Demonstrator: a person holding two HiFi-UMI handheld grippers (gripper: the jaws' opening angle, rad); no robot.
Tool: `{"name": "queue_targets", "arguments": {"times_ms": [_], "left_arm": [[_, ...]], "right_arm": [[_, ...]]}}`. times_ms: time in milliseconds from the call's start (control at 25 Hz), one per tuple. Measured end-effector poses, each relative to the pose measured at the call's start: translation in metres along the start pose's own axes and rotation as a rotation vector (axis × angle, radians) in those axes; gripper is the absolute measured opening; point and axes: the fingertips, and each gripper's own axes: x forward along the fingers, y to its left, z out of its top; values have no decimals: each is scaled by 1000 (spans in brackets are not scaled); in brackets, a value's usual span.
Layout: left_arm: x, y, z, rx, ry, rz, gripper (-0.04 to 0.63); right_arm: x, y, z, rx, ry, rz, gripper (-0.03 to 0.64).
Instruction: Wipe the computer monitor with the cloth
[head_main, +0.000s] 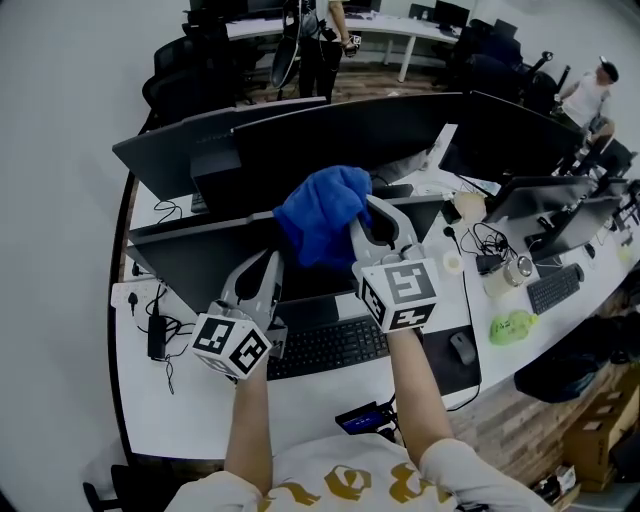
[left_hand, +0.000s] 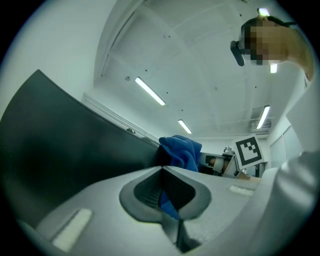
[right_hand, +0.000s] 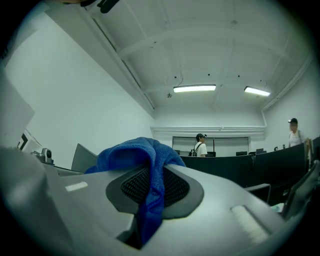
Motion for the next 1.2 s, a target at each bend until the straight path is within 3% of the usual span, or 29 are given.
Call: {"name": "queue_targets", "arguments": {"times_ms": [520,1200], "left_arm": [[19,-18,-6,11,7,16,0],[51,-50,-26,0,39,-24,0]], "right_arm": [[-12,-32,-4,-5,-11,12,77],[-29,-80,-11,46,-23,-3,77]]}}
